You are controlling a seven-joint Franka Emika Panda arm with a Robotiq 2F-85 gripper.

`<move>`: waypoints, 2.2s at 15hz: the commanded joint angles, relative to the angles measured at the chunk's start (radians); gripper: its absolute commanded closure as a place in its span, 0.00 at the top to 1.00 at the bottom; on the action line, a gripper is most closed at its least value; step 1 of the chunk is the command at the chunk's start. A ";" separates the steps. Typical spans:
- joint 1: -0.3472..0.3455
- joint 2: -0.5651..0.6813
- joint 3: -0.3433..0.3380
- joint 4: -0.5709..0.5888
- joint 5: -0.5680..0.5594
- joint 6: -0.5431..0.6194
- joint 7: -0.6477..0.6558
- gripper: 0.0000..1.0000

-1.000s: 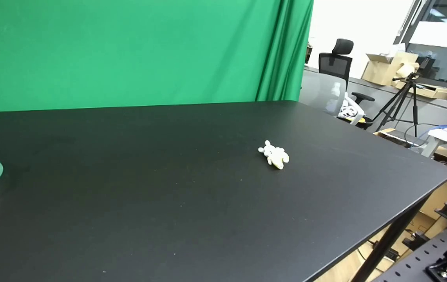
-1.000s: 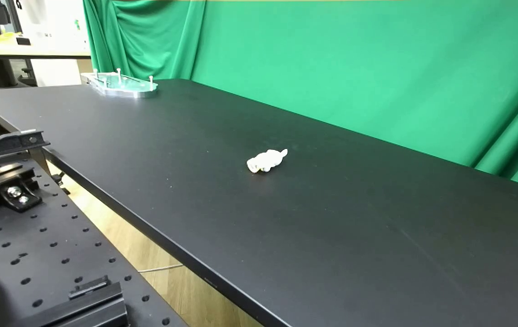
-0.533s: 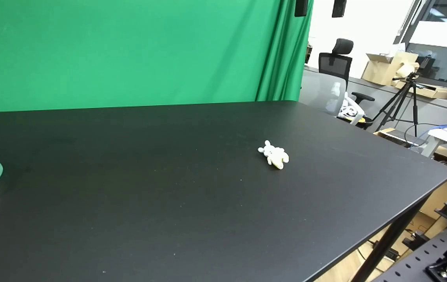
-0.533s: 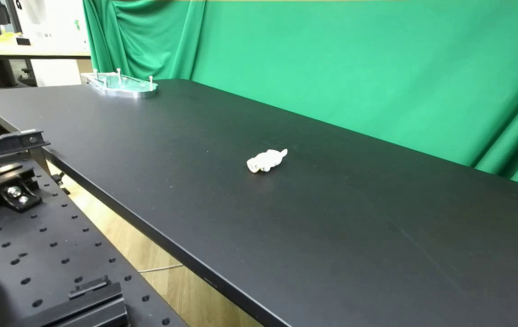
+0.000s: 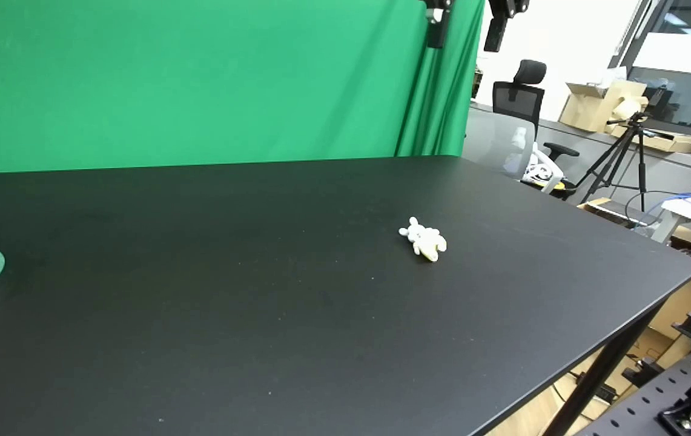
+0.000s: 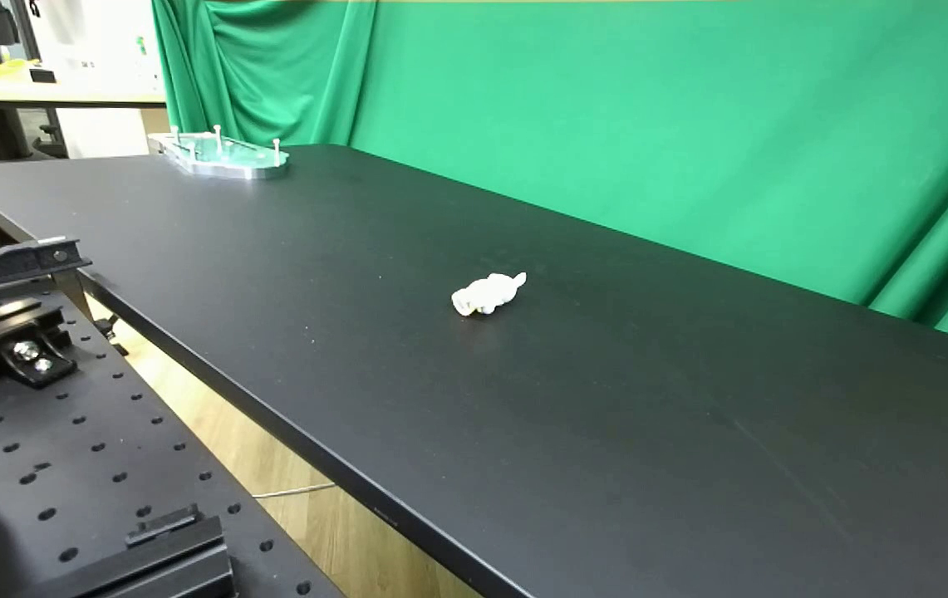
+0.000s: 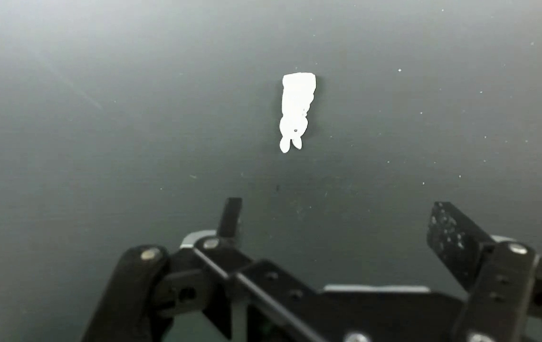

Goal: Move the white toy to the left side of the table

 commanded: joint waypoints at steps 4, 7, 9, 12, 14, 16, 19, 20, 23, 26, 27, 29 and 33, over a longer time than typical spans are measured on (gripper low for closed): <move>-0.005 0.155 -0.046 -0.008 0.080 0.139 -0.049 1.00; -0.019 0.228 -0.065 -0.003 0.088 0.170 -0.067 1.00; -0.032 0.280 -0.078 0.000 0.079 0.196 -0.069 1.00; -0.048 0.347 -0.092 0.004 0.033 0.251 -0.048 1.00; -0.052 0.383 -0.099 0.005 0.011 0.275 -0.038 1.00; -0.053 0.420 -0.104 0.001 -0.003 0.300 -0.034 1.00; -0.048 0.471 -0.096 -0.001 0.021 0.341 -0.043 1.00; -0.047 0.485 -0.091 0.002 0.030 0.345 -0.051 1.00; -0.042 0.525 -0.076 0.010 0.048 0.347 -0.059 1.00; -0.038 0.567 -0.063 0.026 0.051 0.344 -0.061 1.00; -0.037 0.579 -0.061 0.031 0.050 0.343 -0.060 1.00; -0.037 0.606 -0.057 0.044 0.051 0.338 -0.062 1.00; -0.038 0.641 -0.053 0.065 0.053 0.321 -0.061 1.00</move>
